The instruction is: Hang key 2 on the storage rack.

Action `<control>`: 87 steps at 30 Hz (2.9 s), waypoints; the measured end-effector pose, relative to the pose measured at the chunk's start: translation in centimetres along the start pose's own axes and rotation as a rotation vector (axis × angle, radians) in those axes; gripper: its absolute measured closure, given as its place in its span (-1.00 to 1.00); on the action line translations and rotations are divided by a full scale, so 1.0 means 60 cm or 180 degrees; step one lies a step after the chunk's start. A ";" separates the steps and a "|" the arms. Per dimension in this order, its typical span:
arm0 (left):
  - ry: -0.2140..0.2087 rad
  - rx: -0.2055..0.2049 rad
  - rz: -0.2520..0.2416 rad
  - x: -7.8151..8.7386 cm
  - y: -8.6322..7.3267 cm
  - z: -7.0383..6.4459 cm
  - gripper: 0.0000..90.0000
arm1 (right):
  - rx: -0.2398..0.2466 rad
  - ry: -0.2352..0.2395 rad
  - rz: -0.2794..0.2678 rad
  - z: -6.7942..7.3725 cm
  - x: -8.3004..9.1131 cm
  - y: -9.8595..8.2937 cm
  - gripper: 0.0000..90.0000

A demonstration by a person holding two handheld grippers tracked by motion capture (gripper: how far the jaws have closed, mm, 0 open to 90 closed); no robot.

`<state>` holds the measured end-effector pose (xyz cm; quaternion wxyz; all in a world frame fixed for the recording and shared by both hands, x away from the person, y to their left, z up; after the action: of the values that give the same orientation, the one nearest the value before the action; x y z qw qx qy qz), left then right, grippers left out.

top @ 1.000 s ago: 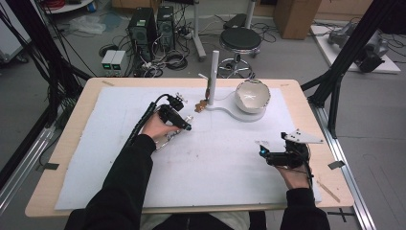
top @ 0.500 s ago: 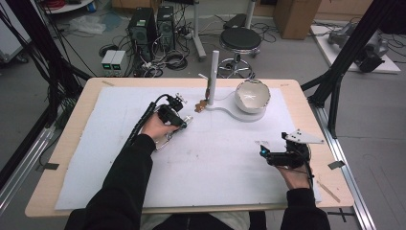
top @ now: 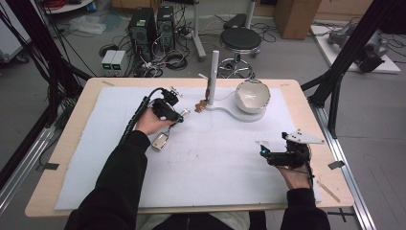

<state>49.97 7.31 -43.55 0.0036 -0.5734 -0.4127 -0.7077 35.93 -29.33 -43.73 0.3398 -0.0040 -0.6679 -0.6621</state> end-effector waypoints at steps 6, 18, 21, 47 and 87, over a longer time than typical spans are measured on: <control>-0.0043 -0.0028 -0.0091 0.036 0.014 0.003 0.67 | -0.0001 0.0003 -0.0006 0.001 0.000 0.000 -0.98; -0.0039 -0.0026 -0.0281 0.098 0.039 0.008 0.67 | -0.0009 -0.0002 -0.0013 0.000 0.002 0.001 -0.98; -0.0044 -0.0015 -0.0321 0.106 0.042 0.009 0.67 | -0.0010 -0.0004 -0.0013 -0.001 0.002 0.001 -0.98; 0.0074 -0.0221 -0.0540 0.183 0.125 -0.002 0.67 | -0.0023 0.0007 -0.0020 0.000 0.002 0.001 -0.98; 0.0077 -0.0593 -0.0717 0.207 0.331 -0.057 0.67 | -0.0035 0.0050 -0.0019 -0.001 0.001 0.001 -0.99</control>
<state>52.48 -1.98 -21.89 -0.1241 -0.5128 -0.4069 -0.7457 35.93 -29.40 -43.66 0.3430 0.0013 -0.6616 -0.6668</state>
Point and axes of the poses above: each handheld gripper's, and its own axes: x roughly backward along the jaws, y roughly out of its top, z roughly to its left, the point moved 6 cm from there along -x, roughly forward along the jaws, and after that the axes turned 8 degrees about -x, right-handed, at the moved point
